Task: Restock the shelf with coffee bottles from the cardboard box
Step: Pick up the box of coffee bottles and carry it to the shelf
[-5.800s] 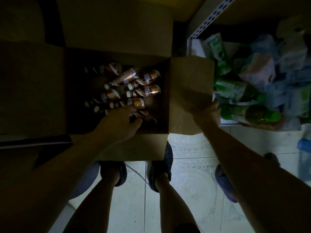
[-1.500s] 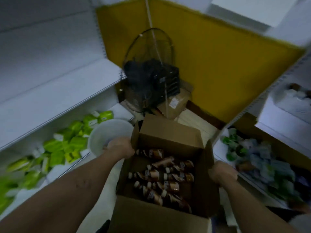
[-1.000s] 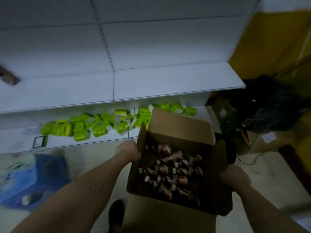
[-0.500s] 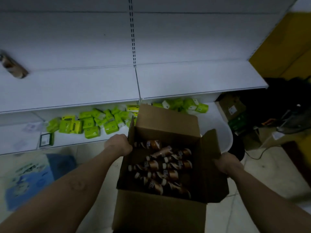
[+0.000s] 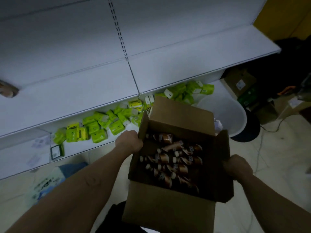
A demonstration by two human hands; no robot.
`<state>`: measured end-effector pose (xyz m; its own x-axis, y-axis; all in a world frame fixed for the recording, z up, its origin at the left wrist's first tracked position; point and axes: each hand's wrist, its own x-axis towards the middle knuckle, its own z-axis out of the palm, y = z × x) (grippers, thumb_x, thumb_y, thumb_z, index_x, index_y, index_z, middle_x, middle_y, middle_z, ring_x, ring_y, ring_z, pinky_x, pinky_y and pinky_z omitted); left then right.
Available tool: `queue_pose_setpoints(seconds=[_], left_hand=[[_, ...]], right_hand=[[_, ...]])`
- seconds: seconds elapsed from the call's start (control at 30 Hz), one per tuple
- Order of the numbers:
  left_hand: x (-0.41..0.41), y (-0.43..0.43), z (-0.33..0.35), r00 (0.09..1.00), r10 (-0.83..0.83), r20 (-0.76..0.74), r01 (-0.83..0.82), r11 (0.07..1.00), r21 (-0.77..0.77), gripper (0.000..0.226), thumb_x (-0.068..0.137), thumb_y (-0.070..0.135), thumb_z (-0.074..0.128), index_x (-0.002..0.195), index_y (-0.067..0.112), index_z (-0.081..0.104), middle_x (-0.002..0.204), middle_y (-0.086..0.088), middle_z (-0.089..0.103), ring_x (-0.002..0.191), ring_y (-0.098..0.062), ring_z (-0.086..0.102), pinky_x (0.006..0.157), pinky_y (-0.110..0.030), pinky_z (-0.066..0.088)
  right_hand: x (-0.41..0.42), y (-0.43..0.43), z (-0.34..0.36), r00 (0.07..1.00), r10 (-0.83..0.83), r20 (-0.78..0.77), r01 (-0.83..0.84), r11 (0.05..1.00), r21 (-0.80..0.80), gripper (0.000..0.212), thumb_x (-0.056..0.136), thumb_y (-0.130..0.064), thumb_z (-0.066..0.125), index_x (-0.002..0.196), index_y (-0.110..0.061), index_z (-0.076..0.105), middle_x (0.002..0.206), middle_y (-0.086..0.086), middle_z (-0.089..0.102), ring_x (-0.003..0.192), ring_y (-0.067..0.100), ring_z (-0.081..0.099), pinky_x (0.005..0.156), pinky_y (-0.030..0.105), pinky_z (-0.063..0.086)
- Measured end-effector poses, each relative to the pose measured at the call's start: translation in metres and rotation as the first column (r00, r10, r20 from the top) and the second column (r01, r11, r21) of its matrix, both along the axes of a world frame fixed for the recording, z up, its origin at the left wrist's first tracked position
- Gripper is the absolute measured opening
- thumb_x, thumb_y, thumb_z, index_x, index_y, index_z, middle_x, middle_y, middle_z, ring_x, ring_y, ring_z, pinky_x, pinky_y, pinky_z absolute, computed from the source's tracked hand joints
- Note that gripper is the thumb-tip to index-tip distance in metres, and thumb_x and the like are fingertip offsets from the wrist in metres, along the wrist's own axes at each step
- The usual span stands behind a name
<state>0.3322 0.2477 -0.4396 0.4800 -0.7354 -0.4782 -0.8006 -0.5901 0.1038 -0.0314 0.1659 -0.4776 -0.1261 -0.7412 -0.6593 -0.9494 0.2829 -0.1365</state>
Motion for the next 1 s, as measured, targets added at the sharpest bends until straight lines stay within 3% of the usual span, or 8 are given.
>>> queue_pose_setpoints(seconds=[0.1, 0.23, 0.37, 0.47, 0.57, 0.7, 0.87, 1.0], left_hand=[[0.017, -0.013, -0.014, 0.997, -0.063, -0.045, 0.062, 0.998, -0.026, 0.03, 0.08, 0.038, 0.055, 0.083, 0.009, 0.061, 0.093, -0.014, 0.066, 0.088, -0.033, 0.064, 0.062, -0.032, 0.042], [0.046, -0.023, -0.039, 0.98, -0.16, -0.115, 0.152, 0.986, -0.072, 0.027, 0.082, 0.034, 0.055, 0.084, 0.007, 0.06, 0.088, -0.012, 0.062, 0.088, -0.032, 0.062, 0.062, -0.031, 0.039], [0.103, -0.036, -0.052, 0.933, -0.312, -0.177, 0.299, 0.949, -0.098, 0.035, 0.084, 0.032, 0.052, 0.056, 0.014, 0.042, 0.06, -0.003, 0.045, 0.057, -0.023, 0.048, 0.049, -0.028, 0.029], [0.129, -0.035, -0.046, 0.888, -0.412, -0.204, 0.386, 0.909, -0.157, 0.043, 0.085, 0.026, 0.055, 0.049, 0.016, 0.034, 0.05, -0.001, 0.035, 0.044, -0.014, 0.035, 0.042, -0.026, 0.019], [0.139, -0.037, -0.036, 0.871, -0.442, -0.217, 0.419, 0.896, -0.146, 0.041, 0.084, 0.023, 0.055, 0.049, 0.013, 0.037, 0.05, -0.002, 0.039, 0.049, -0.019, 0.042, 0.043, -0.025, 0.022], [0.144, -0.036, -0.024, 0.837, -0.5, -0.223, 0.491, 0.866, -0.097, 0.035, 0.083, 0.027, 0.056, 0.054, 0.01, 0.047, 0.062, -0.01, 0.053, 0.068, -0.032, 0.061, 0.055, -0.03, 0.044], [0.141, -0.023, -0.039, 0.787, -0.596, -0.16, 0.581, 0.803, -0.133, 0.041, 0.084, 0.023, 0.058, 0.048, 0.011, 0.041, 0.053, -0.004, 0.044, 0.059, -0.027, 0.053, 0.052, -0.026, 0.036], [0.146, -0.008, -0.057, 0.718, -0.687, -0.11, 0.667, 0.724, -0.173, 0.029, 0.086, 0.026, 0.057, 0.064, 0.009, 0.05, 0.063, -0.007, 0.05, 0.064, -0.024, 0.052, 0.053, -0.028, 0.033]], right_hand=[[0.022, 0.01, 0.0, 0.997, -0.075, -0.007, 0.075, 0.997, -0.029, 0.027, 0.089, -0.025, 0.058, 0.1, 0.0, 0.059, 0.097, 0.018, 0.063, 0.086, 0.033, 0.064, 0.078, 0.041, 0.055], [0.076, 0.031, 0.011, 0.965, -0.196, -0.175, 0.187, 0.98, -0.066, 0.02, 0.09, -0.021, 0.056, 0.1, -0.004, 0.061, 0.089, 0.012, 0.061, 0.084, 0.029, 0.064, 0.073, 0.037, 0.055], [0.126, 0.056, 0.024, 0.918, -0.296, -0.266, 0.282, 0.955, -0.091, 0.021, 0.093, -0.02, 0.053, 0.105, -0.005, 0.061, 0.087, 0.009, 0.058, 0.079, 0.024, 0.059, 0.068, 0.032, 0.048], [0.156, 0.081, 0.039, 0.892, -0.358, -0.275, 0.34, 0.934, -0.114, 0.022, 0.094, -0.022, 0.053, 0.106, -0.005, 0.061, 0.086, 0.008, 0.056, 0.077, 0.023, 0.055, 0.068, 0.031, 0.045], [0.173, 0.105, 0.047, 0.865, -0.43, -0.26, 0.409, 0.903, -0.133, 0.025, 0.094, -0.026, 0.053, 0.107, -0.006, 0.06, 0.087, 0.007, 0.057, 0.076, 0.023, 0.055, 0.066, 0.031, 0.044], [0.184, 0.148, 0.039, 0.832, -0.52, -0.194, 0.505, 0.854, -0.126, 0.026, 0.093, -0.028, 0.054, 0.105, -0.007, 0.062, 0.09, 0.008, 0.059, 0.078, 0.024, 0.056, 0.067, 0.03, 0.044], [0.182, 0.211, -0.003, 0.758, -0.639, -0.134, 0.625, 0.769, -0.134, 0.02, 0.092, -0.024, 0.056, 0.103, -0.008, 0.062, 0.085, 0.008, 0.059, 0.074, 0.024, 0.056, 0.065, 0.03, 0.043], [0.188, 0.25, -0.042, 0.721, -0.684, -0.111, 0.674, 0.729, -0.12, 0.022, 0.092, -0.024, 0.055, 0.102, -0.005, 0.063, 0.087, 0.01, 0.06, 0.075, 0.026, 0.056, 0.066, 0.031, 0.044]])
